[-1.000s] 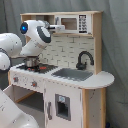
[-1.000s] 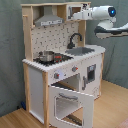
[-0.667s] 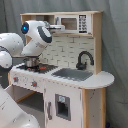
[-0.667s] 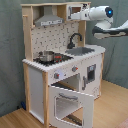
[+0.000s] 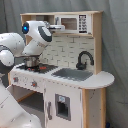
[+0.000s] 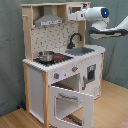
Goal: Play with the kitchen
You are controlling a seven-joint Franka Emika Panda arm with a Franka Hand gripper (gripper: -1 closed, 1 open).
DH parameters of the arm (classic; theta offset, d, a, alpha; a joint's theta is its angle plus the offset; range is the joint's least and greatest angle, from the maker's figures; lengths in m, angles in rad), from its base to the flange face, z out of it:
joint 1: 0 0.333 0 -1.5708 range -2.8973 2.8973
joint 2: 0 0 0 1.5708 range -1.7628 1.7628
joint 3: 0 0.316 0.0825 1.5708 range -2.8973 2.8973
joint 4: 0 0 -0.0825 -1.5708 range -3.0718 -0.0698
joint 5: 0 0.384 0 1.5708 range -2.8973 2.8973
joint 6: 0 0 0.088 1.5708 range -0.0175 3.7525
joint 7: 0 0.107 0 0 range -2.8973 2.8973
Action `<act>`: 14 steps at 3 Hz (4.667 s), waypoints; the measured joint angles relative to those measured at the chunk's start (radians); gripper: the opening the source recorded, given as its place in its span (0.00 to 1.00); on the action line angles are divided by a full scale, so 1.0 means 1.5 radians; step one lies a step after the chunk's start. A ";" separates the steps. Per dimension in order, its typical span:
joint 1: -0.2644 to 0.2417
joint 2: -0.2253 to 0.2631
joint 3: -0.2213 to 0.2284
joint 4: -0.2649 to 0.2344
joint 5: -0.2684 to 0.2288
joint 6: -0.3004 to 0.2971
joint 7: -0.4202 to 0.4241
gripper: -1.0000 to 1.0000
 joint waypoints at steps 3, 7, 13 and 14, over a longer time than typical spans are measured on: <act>-0.094 -0.001 0.081 0.050 0.000 -0.018 0.047 1.00; 0.074 -0.002 -0.053 -0.024 0.001 -0.011 0.039 0.00; 0.306 -0.058 -0.255 -0.160 0.001 0.048 0.004 0.00; 0.308 -0.064 -0.256 -0.161 0.001 0.047 0.005 1.00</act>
